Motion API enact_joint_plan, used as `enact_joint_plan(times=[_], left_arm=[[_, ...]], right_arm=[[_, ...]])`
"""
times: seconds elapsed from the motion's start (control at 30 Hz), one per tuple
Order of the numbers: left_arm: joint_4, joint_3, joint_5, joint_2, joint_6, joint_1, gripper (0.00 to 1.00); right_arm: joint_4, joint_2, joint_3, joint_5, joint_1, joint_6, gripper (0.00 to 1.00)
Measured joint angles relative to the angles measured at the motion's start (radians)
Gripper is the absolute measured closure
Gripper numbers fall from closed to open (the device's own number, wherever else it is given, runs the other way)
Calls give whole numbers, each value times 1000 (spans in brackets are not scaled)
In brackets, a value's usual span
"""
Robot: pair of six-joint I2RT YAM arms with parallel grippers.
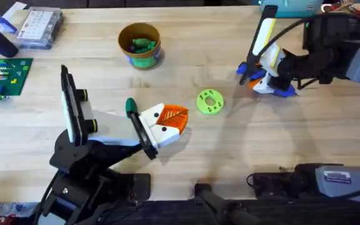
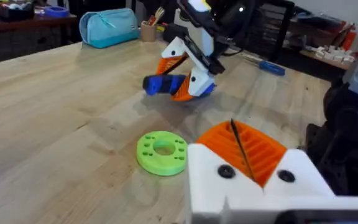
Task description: Pick up the gripper from the table and insert it into the empty holder that is missing its gripper. Then pick up a screw, insert it into the mounting hole, and use the screwdriver to tighten it. Finally, clean up the table by picking up the vegetable and placing it into the bucket.
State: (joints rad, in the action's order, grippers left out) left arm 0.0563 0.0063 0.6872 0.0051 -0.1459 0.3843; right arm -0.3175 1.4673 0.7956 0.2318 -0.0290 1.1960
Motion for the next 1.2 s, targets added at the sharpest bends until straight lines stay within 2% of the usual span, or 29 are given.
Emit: enact_joint_plan(times=[0.13,0.17,0.2,1.2], left_arm=[[0,0,0,0,0,0,988],[0,0,0,0,0,0,988],[0,0,0,0,0,0,988],[0,0,0,0,0,0,988]], right_arm=[[2,1,0,-1,1,4,186],[2,1,0,-3,1,7,48],[1,1,0,-3,1,5,23],[27,1,0,-4,5,5,5]])
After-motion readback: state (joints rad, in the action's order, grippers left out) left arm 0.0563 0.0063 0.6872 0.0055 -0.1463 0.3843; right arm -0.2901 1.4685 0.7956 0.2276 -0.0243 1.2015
